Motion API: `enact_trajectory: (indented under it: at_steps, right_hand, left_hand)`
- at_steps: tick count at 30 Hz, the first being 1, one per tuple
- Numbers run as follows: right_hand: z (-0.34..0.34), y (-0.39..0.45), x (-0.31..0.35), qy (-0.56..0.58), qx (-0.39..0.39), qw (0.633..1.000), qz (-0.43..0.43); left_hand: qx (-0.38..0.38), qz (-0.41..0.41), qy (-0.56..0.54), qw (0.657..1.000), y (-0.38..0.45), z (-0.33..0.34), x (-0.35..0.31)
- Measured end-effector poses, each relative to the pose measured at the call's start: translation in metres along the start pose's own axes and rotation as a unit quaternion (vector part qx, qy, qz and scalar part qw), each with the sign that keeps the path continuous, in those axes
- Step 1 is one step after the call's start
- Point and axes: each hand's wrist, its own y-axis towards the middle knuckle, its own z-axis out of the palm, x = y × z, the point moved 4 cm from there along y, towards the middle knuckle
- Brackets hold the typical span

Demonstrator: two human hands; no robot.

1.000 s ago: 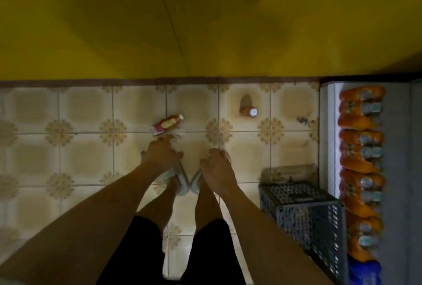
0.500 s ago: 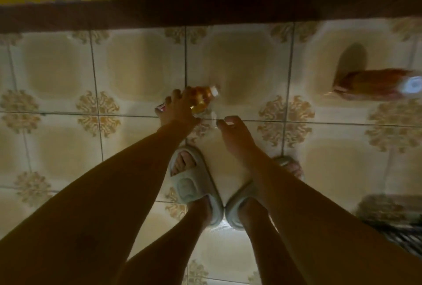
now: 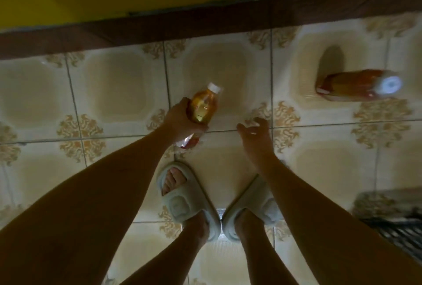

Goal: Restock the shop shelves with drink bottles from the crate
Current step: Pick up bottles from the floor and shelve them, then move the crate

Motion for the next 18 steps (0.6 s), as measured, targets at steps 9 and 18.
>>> enact_trajectory:
  at_steps: [9, 18]
  right_hand:
    - [-0.164, 0.018, 0.035, 0.148, -0.252, 0.953, -0.078]
    - [-0.196, 0.06, 0.047, 0.189, -0.236, 0.94, -0.159]
  left_hand:
    - [0.164, 0.013, -0.206, 0.965, -0.008, 0.047, -0.124]
    - [0.205, 0.003, -0.239, 0.949, -0.004, 0.072, -0.153]
